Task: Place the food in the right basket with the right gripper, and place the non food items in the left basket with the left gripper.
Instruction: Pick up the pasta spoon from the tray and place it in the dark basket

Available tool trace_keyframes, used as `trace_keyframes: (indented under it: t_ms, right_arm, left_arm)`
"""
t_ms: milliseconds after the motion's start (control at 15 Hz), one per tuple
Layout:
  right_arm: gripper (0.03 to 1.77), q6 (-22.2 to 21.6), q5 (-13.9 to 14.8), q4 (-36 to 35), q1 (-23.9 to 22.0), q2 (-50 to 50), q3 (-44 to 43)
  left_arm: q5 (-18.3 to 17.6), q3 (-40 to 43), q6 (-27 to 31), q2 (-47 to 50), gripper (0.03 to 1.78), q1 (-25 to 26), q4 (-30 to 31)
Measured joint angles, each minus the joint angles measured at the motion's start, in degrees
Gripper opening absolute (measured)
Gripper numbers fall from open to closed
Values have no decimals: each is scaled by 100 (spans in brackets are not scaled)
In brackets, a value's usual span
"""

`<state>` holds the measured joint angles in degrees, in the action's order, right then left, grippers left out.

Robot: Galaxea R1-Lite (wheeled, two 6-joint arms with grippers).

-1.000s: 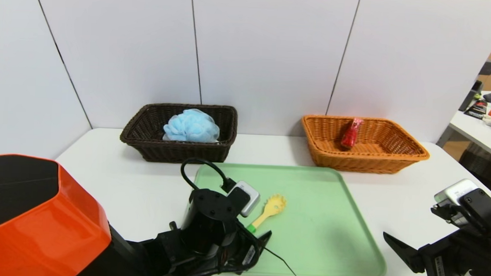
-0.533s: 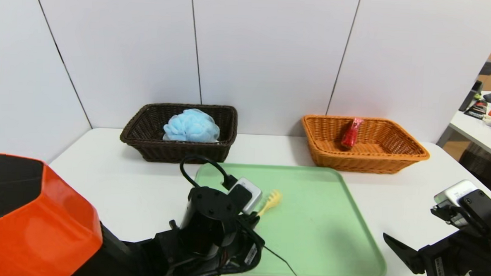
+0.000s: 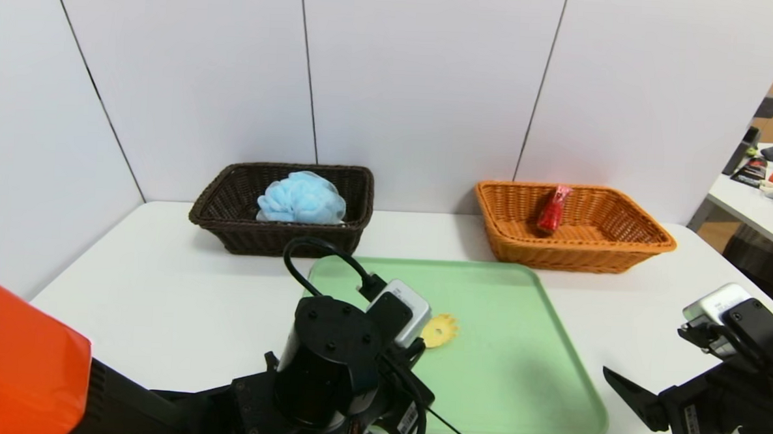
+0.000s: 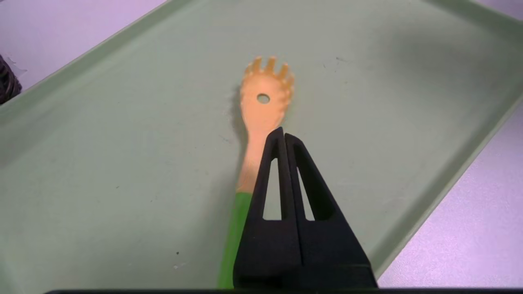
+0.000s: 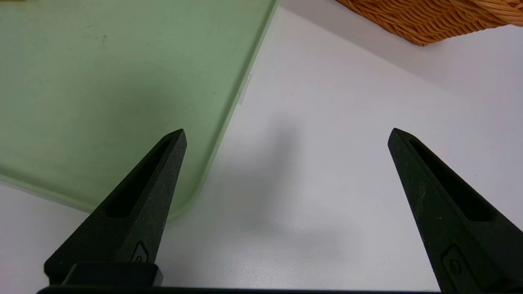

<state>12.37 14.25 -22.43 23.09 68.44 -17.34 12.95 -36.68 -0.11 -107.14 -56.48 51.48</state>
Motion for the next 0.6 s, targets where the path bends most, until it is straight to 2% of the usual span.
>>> trace_keyframes:
  t_ms: [200,400,467,600]
  right_arm:
    - [170,-4,0,0,2,-9,15]
    - [170,-6,0,2,2,-28,24]
    - [170,-9,0,0,2,-30,26]
    - [170,0,-1,0,2,-33,28]
  left_arm:
    - [11,-26,4,41,4,12,-5]
    - [262,-28,57,52,4,12,-7]
    - [288,-26,132,59,14,12,-2]
    - [297,-11,173,76,49,15,50]
